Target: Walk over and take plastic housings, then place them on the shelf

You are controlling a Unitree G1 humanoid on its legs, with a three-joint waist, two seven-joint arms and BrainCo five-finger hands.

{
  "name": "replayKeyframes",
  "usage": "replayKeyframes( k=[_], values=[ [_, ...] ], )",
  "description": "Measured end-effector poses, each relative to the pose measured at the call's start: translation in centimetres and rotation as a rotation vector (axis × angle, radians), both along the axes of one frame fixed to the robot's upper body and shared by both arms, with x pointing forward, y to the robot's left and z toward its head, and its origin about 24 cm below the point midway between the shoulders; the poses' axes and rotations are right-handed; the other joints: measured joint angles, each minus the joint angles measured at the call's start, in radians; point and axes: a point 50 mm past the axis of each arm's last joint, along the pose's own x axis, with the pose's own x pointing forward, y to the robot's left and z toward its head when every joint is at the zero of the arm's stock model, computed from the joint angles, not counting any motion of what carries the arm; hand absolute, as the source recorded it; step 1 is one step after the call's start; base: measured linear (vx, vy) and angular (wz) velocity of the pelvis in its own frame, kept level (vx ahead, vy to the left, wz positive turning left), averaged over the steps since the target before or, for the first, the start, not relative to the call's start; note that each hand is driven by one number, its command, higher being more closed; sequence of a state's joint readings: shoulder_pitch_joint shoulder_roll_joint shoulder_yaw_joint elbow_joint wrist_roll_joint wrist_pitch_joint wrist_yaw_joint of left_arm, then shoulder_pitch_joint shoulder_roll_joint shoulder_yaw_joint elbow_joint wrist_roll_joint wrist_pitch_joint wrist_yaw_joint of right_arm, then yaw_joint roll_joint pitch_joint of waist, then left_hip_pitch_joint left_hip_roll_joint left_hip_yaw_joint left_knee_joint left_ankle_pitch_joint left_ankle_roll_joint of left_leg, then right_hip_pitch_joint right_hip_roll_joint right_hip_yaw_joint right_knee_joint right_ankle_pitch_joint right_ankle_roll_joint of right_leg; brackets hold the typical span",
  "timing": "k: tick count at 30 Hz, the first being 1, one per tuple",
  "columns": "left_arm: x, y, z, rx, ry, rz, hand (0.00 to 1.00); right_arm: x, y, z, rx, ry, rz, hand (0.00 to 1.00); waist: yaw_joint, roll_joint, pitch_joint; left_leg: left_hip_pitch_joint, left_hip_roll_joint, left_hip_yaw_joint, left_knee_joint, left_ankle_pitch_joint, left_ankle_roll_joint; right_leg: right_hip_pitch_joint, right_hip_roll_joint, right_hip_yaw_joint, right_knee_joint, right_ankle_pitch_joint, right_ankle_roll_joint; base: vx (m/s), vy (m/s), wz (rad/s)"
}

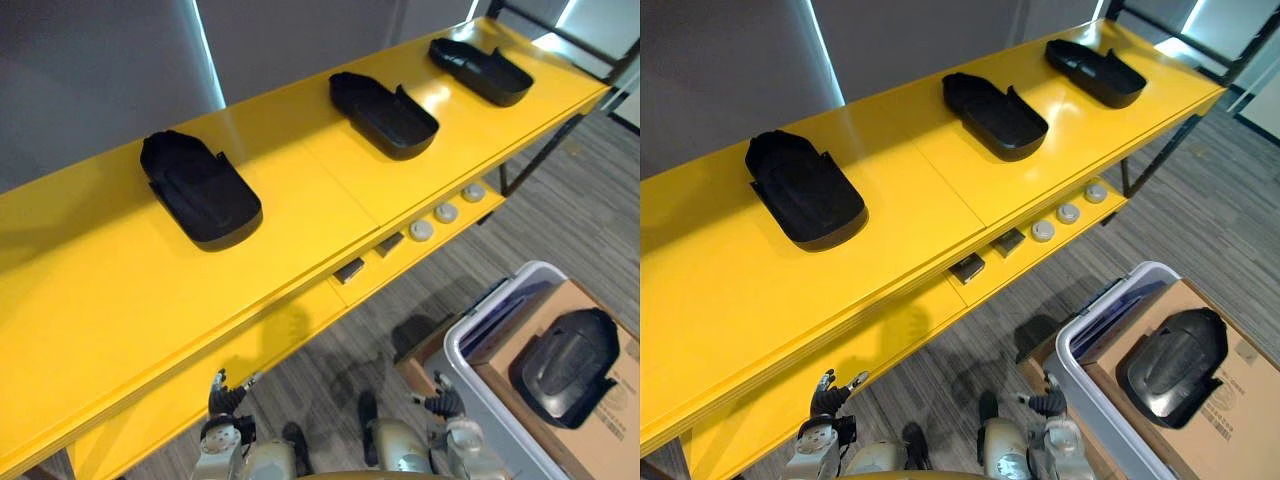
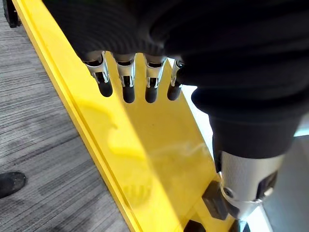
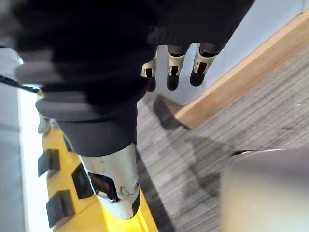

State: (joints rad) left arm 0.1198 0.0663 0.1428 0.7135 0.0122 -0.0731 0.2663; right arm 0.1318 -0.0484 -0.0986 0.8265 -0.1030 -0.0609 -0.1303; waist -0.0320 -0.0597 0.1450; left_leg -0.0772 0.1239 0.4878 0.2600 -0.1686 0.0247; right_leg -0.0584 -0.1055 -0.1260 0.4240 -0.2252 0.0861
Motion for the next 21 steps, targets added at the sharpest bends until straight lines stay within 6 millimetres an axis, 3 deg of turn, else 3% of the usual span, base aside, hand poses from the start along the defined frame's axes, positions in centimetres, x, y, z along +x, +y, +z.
replayKeyframes(
  k=[1, 2, 4, 8, 10, 11, 13, 14, 17, 21],
  values=[
    [0.1, 0.8, 0.2, 0.018, -0.001, 0.017, 0.00, 0.8, 0.1, 0.1, -0.005, -0.006, 0.016, 0.00, 0.010, -0.033, -0.023, -0.030, -0.001, 0.020, 0.027, 0.005, -0.009, 0.022, 0.002, -0.004, -0.140, -0.004, -0.008, -0.14, -0.191, -1.37],
    [0.5, 0.5, 0.0, 0.006, 0.004, 0.017, 0.00, 2.0, -0.6, 0.4, -0.026, -0.024, 0.026, 0.00, 0.016, -0.008, -0.010, -0.041, 0.013, 0.000, 0.029, 0.011, -0.017, 0.034, 0.035, 0.021, -0.228, 0.043, -0.037, -0.15, -0.174, -1.34],
    [0.4, -0.6, -0.4, -0.025, 0.021, 0.015, 0.00, 2.1, -1.6, 0.5, -0.051, -0.012, 0.024, 0.00, 0.009, 0.019, -0.006, -0.014, 0.033, -0.016, 0.020, 0.023, -0.036, 0.059, 0.062, 0.082, -0.273, 0.085, -0.048, -0.11, -0.102, -1.06],
    [-0.5, -1.1, -1.0, -0.043, 0.052, 0.020, 0.00, 1.8, -2.2, 0.5, -0.064, 0.001, 0.018, 0.00, -0.006, 0.031, -0.026, 0.062, 0.055, 0.026, -0.027, 0.026, -0.060, 0.053, 0.084, 0.154, -0.294, 0.099, -0.041, -0.11, -0.064, -0.95],
    [-1.1, -1.1, -1.2, -0.048, 0.067, 0.030, 0.00, 1.6, -2.2, 0.3, -0.056, 0.008, -0.002, 0.00, -0.006, 0.035, -0.036, 0.115, 0.068, 0.147, -0.087, 0.036, -0.081, 0.039, -0.024, -0.177, -0.257, 0.076, -0.072, -0.11, 0.006, -1.35],
    [-2.1, -1.1, -1.5, -0.051, 0.094, 0.039, 0.00, 1.5, -2.0, 0.2, -0.048, 0.018, -0.002, 0.00, -0.001, 0.052, -0.048, 0.129, 0.091, 0.206, -0.097, 0.027, -0.094, 0.052, -0.092, -0.415, -0.249, 0.075, -0.079, -0.06, 0.005, -1.47],
    [-2.3, -0.7, -1.6, -0.047, 0.104, 0.056, 0.00, 1.6, -1.7, 0.1, -0.040, 0.017, -0.002, 0.00, 0.004, 0.050, -0.055, 0.138, 0.113, 0.262, -0.084, 0.045, -0.112, 0.065, -0.121, -0.583, -0.260, 0.123, -0.104, 0.03, -0.050, -1.34],
    [-2.3, -0.1, -1.5, -0.033, 0.107, 0.057, 0.00, 1.6, -1.4, 0.1, -0.026, 0.017, -0.011, 0.00, 0.005, 0.042, -0.055, 0.141, 0.125, 0.281, -0.065, 0.049, -0.117, 0.060, -0.102, -0.565, -0.295, 0.203, -0.042, 0.06, -0.082, -1.09],
    [-2.0, -0.1, -1.5, -0.031, 0.105, 0.046, 0.00, 1.1, -1.9, 0.0, -0.021, 0.023, -0.049, 0.00, -0.012, 0.059, -0.051, 0.152, 0.169, 0.275, -0.043, 0.054, -0.125, 0.058, -0.057, -0.520, -0.310, 0.201, -0.046, 0.05, -0.138, -0.72],
    [-0.8, -1.2, -1.4, -0.054, 0.089, 0.013, 0.00, -0.5, -2.9, -0.3, -0.019, 0.054, -0.104, 0.00, -0.017, 0.112, -0.018, 0.157, 0.270, 0.235, 0.121, 0.053, -0.125, 0.097, -0.006, -0.460, -0.320, 0.174, -0.073, 0.01, -0.126, -0.49]
  ],
)
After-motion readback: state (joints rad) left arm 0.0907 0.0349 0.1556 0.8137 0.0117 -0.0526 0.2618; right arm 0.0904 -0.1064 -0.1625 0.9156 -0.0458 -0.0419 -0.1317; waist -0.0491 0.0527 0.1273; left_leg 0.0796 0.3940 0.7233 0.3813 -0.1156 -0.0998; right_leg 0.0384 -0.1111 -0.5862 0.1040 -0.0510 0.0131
